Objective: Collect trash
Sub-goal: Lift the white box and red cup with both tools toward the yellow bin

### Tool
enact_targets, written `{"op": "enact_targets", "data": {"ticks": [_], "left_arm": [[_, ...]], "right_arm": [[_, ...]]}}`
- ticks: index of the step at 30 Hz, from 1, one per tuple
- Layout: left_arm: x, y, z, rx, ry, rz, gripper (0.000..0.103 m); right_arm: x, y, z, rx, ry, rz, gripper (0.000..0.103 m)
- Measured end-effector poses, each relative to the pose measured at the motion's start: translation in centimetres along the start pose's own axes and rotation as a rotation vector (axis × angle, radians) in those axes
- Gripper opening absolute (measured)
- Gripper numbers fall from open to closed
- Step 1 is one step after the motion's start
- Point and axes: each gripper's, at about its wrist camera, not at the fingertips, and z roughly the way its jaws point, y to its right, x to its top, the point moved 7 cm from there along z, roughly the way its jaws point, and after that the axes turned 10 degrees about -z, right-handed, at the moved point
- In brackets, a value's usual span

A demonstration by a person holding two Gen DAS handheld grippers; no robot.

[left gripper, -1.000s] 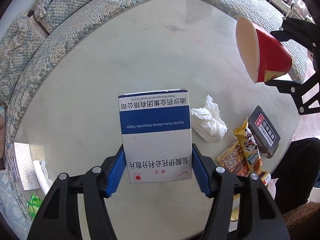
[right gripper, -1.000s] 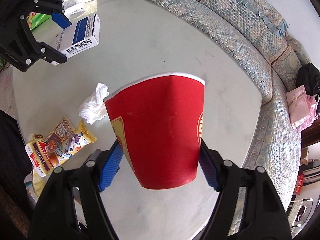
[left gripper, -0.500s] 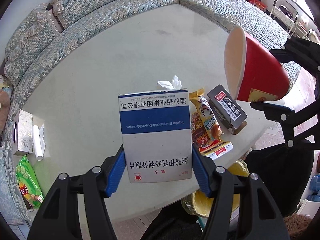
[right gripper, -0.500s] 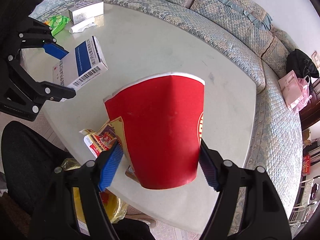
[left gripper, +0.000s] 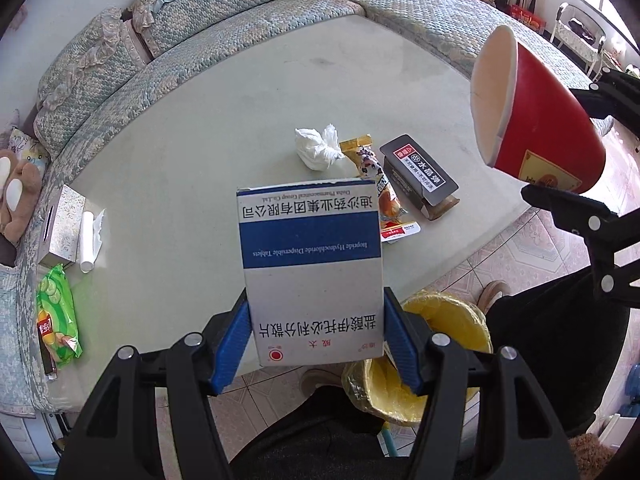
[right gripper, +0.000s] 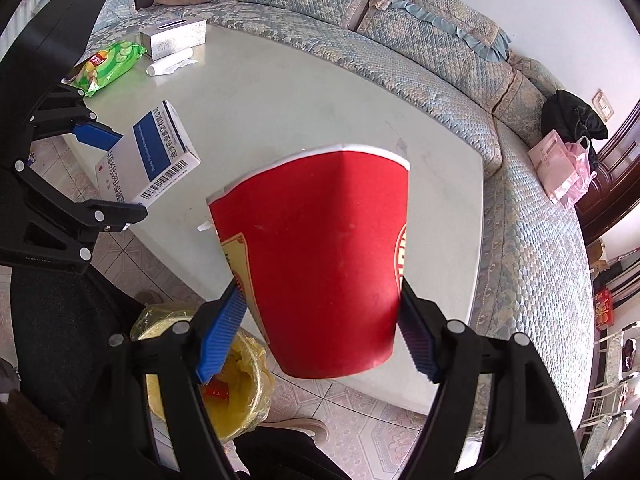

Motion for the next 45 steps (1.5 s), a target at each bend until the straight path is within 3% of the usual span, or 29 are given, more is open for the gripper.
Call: {"op": "enact_targets", "data": {"ticks": [6,23,29,45], "left_arm": [[-3.0,1.3,-1.2,0.014,0.041,-0.020,0.061],[-11.1,4.9,0.9,-0.013,0.021,-0.053,0.061],[-13.4,6.4,2.9,-0.060,-0.020,-0.063,0.061],[-17.9,8.3,10.3,-0.079,-0.108,-0.125,0.061]], "right_arm": [[-1.4,-2.4,-1.7,-0.009,0.039,-0.003,0.071],[-7.5,-7.4,-1.5,0.020,0.037,0.012,0.071],[-9.5,-8.7,-0.4,0.054,0.028,0.032,0.071],[-14.2,-12.3,4.8,0.095,-0.049,0.075,0.071]]}}
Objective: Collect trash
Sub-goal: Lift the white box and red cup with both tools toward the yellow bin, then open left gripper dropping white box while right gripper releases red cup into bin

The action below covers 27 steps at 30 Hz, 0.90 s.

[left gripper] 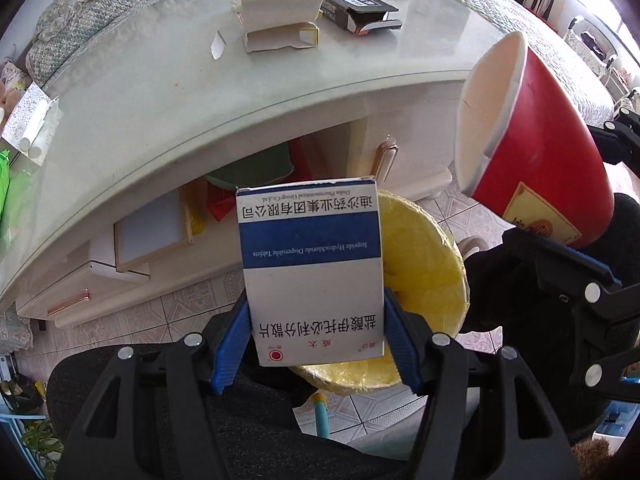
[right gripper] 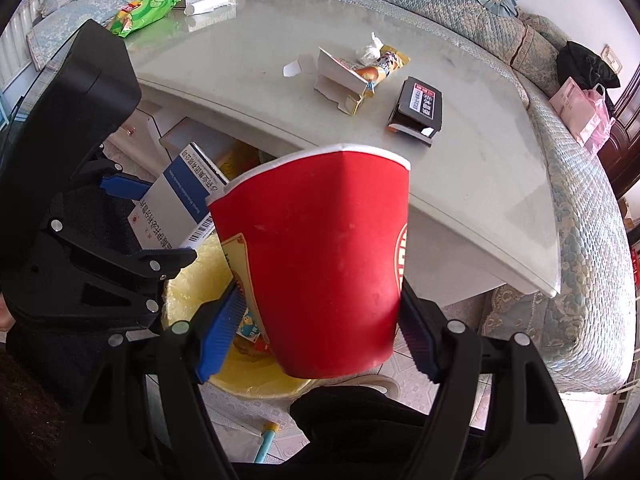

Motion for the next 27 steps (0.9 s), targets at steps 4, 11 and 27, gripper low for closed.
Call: {"op": "enact_targets", "data": {"ticks": [4,11,27], "left_arm": [[-0.9,0.3,2.0,-0.003,-0.033,0.001,0.061],[-2.1,-0.1,5.4,-0.054,-0.105,-0.050,0.061],[-4.1,-1.1,13.6,-0.111,-0.273,-0.160,0.061]], "right_arm": [[-1.1,-0.7,1.9,0.012,-0.029,0.010,0.071],[-2.8,-1.5,5.0,0.025,-0.071,0.031,0.071],[-5.8,-2.8,13.4,0.082,-0.196,0.082,0.071]]}}
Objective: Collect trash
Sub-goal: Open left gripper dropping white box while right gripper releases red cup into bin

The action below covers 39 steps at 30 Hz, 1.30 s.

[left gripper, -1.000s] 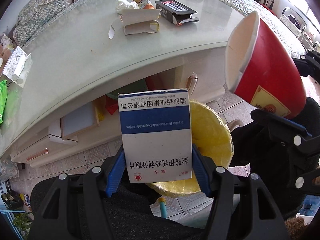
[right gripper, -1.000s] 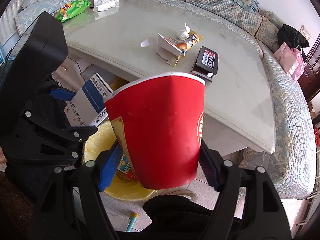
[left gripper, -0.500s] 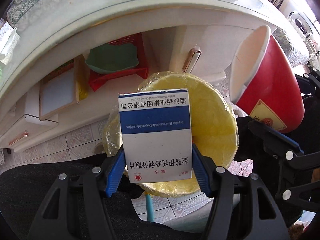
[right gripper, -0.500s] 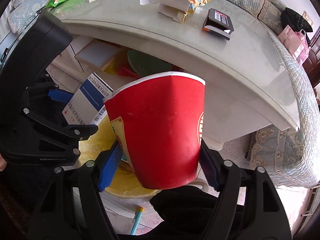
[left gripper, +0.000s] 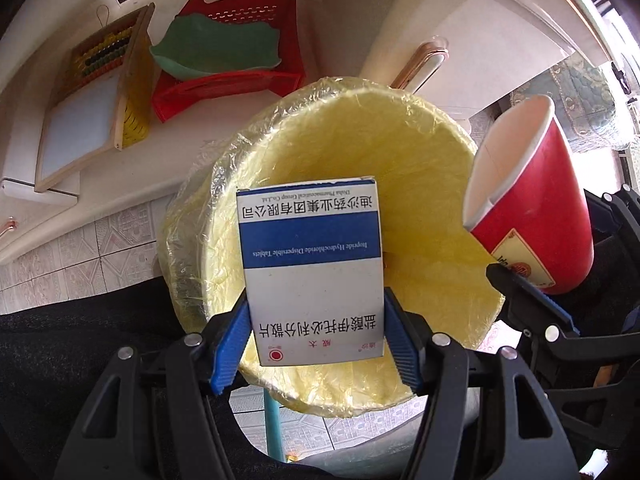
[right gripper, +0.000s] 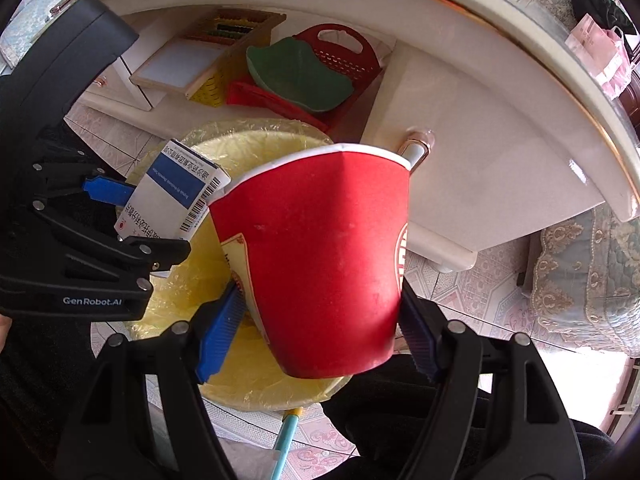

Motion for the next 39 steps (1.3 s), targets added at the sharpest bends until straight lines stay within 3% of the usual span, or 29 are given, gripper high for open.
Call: {"op": "enact_targets", "data": {"ticks": [10,28,34,35,36,39], "left_arm": [[0.4,-0.7,3.4,-0.009,-0.092,-0.030,0.061],[1.1,-0.2,5.5,0.018,-0.133,-0.023,0.061],[1.2,-0.3,6.0,0.022,-0.153,-0.029,0.071],[1.3,-0.2,5.9,0.020,-0.152,-0.026,0.074],[1.3,0.0,5.9,0.014,-0.152,-0.023,0.075],[1.4,0.3,5.9,0.025,-0.142,-0.010,0.078]], "right_arm": [[-0.9,-1.0,2.6,0.046,-0.058,0.023,0.072],[-1.3,-3.0,4.9,0.106,-0.103,-0.027,0.072],[-1.2,-3.2,5.0,0.139,-0.101,-0.014,0.072],[-1.1,-3.2,5.0,0.138,-0.101,-0.015,0.075],[-1.1,-3.2,5.0,0.130,-0.103,-0.016,0.088],[-1.0,-3.3,4.8,0.124,-0.091,-0.022,0.090]]}}
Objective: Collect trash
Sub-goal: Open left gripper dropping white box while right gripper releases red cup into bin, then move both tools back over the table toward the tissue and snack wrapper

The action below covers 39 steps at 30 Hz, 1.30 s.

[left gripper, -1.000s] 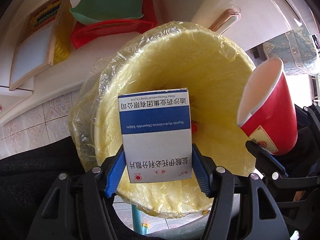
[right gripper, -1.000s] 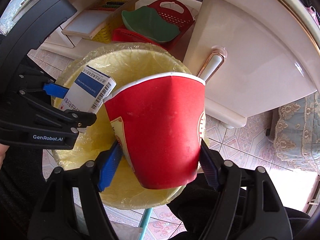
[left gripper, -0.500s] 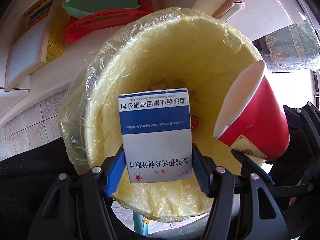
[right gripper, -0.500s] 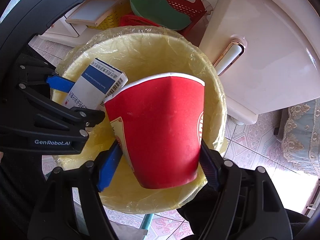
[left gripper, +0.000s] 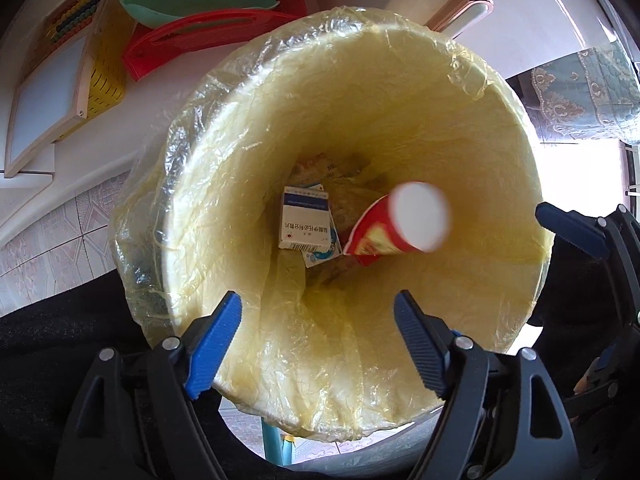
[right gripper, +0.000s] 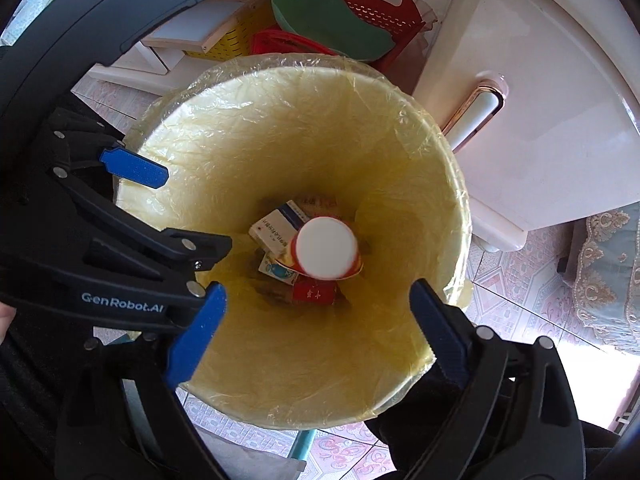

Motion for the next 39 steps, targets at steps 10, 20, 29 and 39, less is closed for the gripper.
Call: {"op": "enact_targets", "data": {"ticks": [10,20,29,39], "left_arm": [[-0.4,-0.1,-0.3,0.004,0.006,-0.001,0.079],[-0.7,-0.2,-2.0,0.007,0.037,-0.004,0.079],[-3.0,0.3,-14.5,0.000,0.183,0.083,0.079],[2.4,0.5,-37.8,0.120,0.386,0.171,0.089]], "right_arm": [[0.0,0.0,0.2,0.001,-0.005,0.006,0.090],[0.1,0.1,-1.1,0.005,0.009,0.020,0.090],[0.9,2.5,-12.1,0.041,0.156,0.090,0.090],[6.7,10.6,-29.6,-0.060,0.324,0.147,0.097]]}}
